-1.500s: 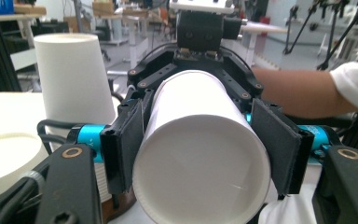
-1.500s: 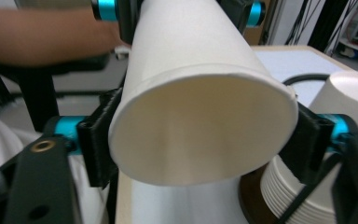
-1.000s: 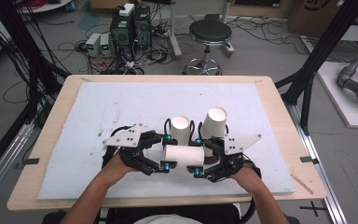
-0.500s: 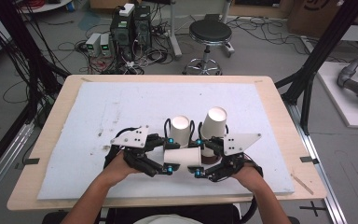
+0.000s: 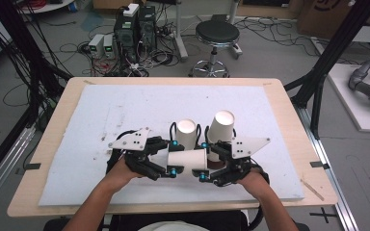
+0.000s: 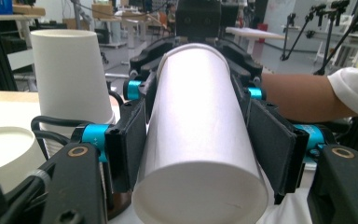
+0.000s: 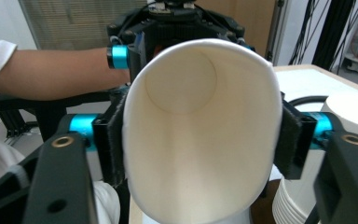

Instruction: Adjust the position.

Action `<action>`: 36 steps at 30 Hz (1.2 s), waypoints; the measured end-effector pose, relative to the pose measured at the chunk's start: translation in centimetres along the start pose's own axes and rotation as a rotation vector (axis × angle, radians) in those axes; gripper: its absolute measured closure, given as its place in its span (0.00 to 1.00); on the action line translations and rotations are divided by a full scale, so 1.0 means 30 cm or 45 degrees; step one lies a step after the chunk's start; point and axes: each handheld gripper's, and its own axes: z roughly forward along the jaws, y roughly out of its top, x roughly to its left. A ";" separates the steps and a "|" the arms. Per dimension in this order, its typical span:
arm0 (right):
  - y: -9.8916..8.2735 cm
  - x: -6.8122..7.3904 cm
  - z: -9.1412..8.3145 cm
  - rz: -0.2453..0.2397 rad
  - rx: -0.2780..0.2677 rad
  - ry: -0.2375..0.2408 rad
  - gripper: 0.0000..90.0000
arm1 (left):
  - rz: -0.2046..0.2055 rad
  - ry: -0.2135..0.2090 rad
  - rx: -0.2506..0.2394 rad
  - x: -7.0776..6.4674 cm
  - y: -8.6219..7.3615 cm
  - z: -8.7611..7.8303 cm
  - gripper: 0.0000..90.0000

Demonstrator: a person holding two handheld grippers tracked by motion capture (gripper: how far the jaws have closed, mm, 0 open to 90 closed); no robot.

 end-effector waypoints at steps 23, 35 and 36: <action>0.014 0.000 -0.014 0.044 -0.020 -0.037 0.20 | 0.060 0.019 0.046 -0.005 -0.010 0.017 0.40; 0.012 -0.006 -0.013 0.013 -0.005 -0.015 0.38 | 0.013 0.058 0.097 -0.001 -0.017 0.028 0.38; 0.012 -0.008 -0.015 0.010 0.010 -0.013 0.39 | -0.007 0.080 0.109 0.000 -0.016 0.031 0.33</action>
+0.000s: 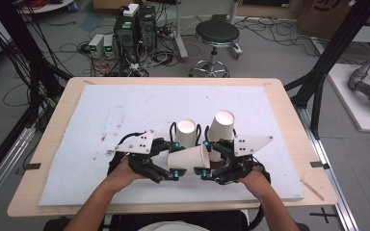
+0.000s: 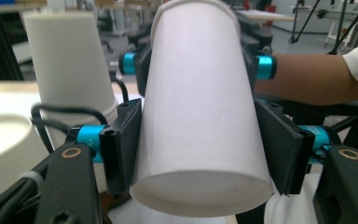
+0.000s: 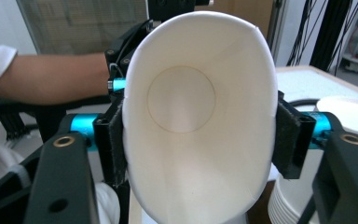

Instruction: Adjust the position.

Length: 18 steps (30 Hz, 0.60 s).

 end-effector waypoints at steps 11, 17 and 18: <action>0.003 -0.001 0.006 0.031 0.047 0.035 0.40 | 0.015 -0.056 0.049 -0.007 -0.005 0.018 0.41; -0.006 0.004 0.012 0.079 -0.041 -0.013 0.19 | 0.027 -0.052 -0.033 -0.003 -0.002 -0.005 0.40; -0.007 0.004 0.013 0.089 -0.052 -0.010 0.19 | 0.025 -0.056 -0.051 -0.002 -0.002 -0.009 0.40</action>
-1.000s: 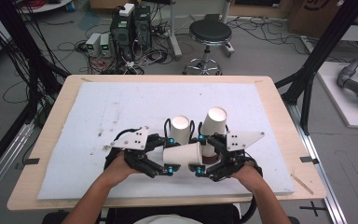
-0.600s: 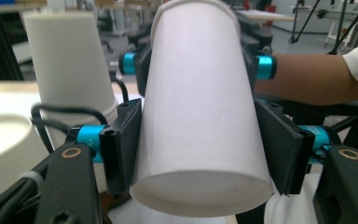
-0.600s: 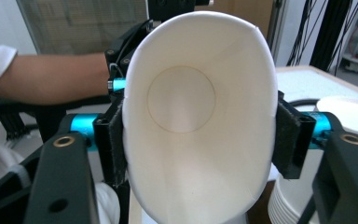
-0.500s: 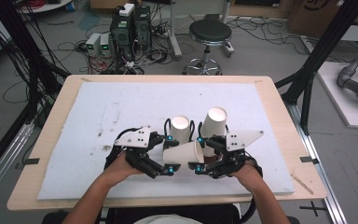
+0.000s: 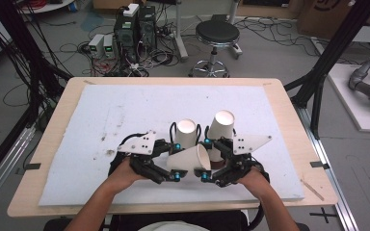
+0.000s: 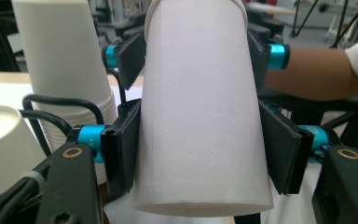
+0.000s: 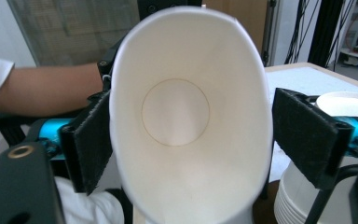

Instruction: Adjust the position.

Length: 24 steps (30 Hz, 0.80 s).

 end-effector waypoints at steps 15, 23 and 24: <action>0.003 -0.001 -0.004 -0.072 -0.032 0.060 0.42 | -0.033 0.050 0.048 0.002 -0.003 0.019 0.26; 0.006 -0.003 -0.002 -0.078 0.027 0.040 0.43 | -0.028 0.024 0.081 0.000 -0.011 0.031 0.30; 0.008 -0.002 0.000 -0.082 0.026 0.046 0.43 | -0.021 0.006 0.088 -0.001 -0.014 0.033 0.34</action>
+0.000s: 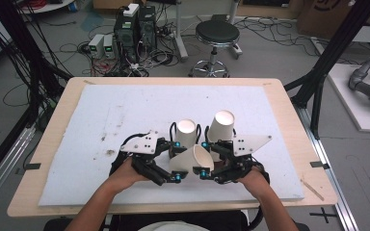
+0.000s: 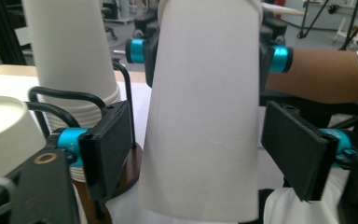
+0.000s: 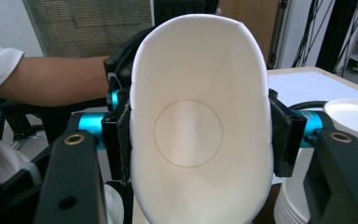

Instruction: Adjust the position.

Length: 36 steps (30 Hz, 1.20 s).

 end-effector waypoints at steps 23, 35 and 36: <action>0.002 -0.003 0.001 0.059 -0.023 -0.037 0.41 | -0.021 0.046 -0.009 0.001 0.000 0.000 0.33; 0.001 0.003 0.009 0.096 -0.068 -0.058 0.27 | 0.013 0.038 -0.015 -0.005 0.001 0.000 0.40; 0.002 0.003 0.009 0.102 -0.088 -0.069 0.23 | 0.010 0.039 -0.026 -0.005 0.001 -0.002 0.40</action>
